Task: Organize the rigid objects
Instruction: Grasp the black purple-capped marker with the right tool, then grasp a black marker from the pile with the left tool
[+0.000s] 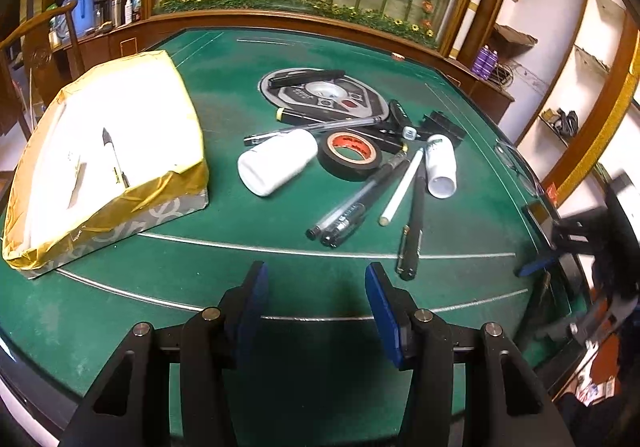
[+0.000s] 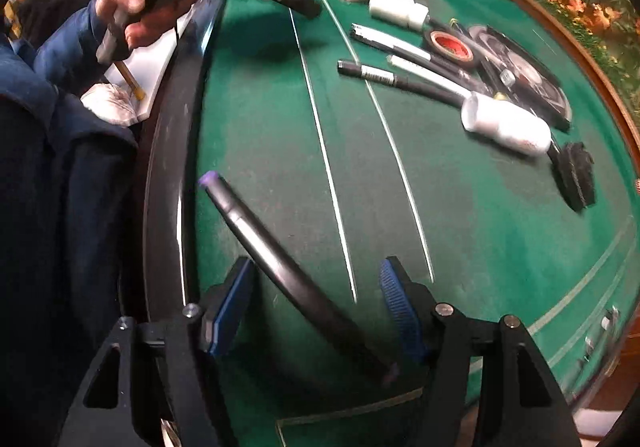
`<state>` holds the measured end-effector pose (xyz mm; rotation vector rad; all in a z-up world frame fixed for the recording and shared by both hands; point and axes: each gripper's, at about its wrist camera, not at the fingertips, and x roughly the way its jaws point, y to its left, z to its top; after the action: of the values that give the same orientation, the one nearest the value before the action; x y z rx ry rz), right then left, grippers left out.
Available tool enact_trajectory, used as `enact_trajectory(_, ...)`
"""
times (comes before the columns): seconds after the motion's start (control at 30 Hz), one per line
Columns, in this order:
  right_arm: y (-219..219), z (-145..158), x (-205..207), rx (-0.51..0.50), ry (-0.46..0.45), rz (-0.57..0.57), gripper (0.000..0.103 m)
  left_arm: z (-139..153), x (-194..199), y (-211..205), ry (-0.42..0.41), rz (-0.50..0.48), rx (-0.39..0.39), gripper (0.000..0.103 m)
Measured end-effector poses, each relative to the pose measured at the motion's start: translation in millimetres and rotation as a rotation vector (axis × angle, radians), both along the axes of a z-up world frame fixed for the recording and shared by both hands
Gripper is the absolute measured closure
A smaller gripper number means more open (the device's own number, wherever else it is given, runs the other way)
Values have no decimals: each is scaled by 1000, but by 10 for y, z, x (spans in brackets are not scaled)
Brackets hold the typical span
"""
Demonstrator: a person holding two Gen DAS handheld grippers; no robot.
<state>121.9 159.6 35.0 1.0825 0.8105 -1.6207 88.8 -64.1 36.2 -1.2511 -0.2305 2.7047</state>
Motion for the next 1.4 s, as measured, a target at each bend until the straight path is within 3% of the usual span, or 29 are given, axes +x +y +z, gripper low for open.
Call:
enact_trajectory(0.13, -56, 49, -289, -32, -5, -132, 87, 33, 6, 17, 9, -7, 8, 50)
enact_trajectory(0.33, -116, 32, -741, -154, -29, -434, 88, 64, 14, 61, 26, -12, -2, 50)
enact_trajectory(0.5, 124, 117, -1028, -469, -225, -625, 88, 76, -12, 27, 16, 7, -12, 50)
enact_trajectory(0.63, 154, 67, -1228, -639, -340, -706, 88, 138, -72, 29, 18, 6, -15, 50)
enact_trajectory(0.9, 203, 61, -1338, -702, -379, -730, 88, 298, -581, 117, 9, -14, -19, 50)
enact_trajectory(1.1, 373, 85, -1339, -730, -376, -769, 88, 311, -1196, 186, -3, -2, -132, 50)
enact_trajectory(1.27, 455, 117, -1345, -764, -378, -793, 88, 366, -1878, 42, -57, 55, -74, 50)
enact_trajectory(1.4, 475, 103, -1366, -769, -396, -798, 88, 375, -2401, 264, -29, 23, -256, 50)
